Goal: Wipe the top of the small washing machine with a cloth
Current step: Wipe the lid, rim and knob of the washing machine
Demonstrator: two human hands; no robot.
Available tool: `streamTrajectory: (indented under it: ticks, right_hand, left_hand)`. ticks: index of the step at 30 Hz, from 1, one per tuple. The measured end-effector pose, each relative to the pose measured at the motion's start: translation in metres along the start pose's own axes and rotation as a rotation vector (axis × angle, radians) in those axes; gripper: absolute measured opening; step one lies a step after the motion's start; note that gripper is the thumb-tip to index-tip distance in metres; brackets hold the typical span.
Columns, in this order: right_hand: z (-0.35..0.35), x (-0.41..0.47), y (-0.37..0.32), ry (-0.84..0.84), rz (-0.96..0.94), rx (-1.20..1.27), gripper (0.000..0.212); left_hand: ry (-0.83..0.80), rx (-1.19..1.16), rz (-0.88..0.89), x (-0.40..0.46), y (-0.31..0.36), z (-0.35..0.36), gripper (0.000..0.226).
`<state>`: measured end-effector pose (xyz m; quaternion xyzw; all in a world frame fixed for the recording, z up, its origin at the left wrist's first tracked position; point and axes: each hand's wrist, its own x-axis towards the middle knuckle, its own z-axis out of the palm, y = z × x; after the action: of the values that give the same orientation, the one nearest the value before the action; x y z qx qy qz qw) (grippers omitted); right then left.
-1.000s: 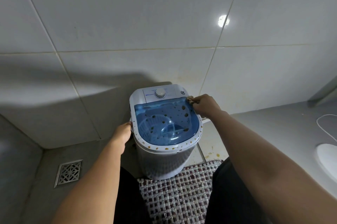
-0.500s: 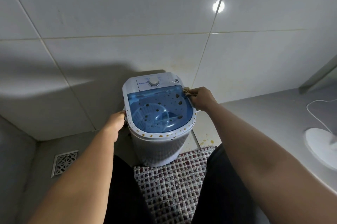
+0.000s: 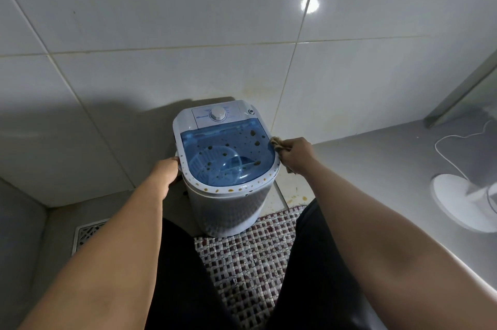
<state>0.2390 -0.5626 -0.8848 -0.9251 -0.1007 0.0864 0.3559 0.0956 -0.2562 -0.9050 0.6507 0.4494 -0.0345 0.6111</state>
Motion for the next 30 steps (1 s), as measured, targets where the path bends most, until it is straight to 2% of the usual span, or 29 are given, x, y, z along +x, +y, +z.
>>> streamTrajectory:
  ticks: [13,21,30]
  right_hand:
    - [0.014,-0.024,0.008,0.061,0.069,0.102,0.027]
    - [0.019,-0.043,0.007,0.103,0.094,0.093,0.034]
    - [0.022,-0.053,0.004,0.14,0.086,0.105,0.033]
  left_hand:
    - [-0.041,-0.078,0.026,-0.008,0.003,0.004,0.036]
    - [-0.043,-0.084,0.012,-0.012,0.005,0.005,0.021]
    - [-0.043,-0.103,-0.016,-0.017,0.008,0.004,0.035]
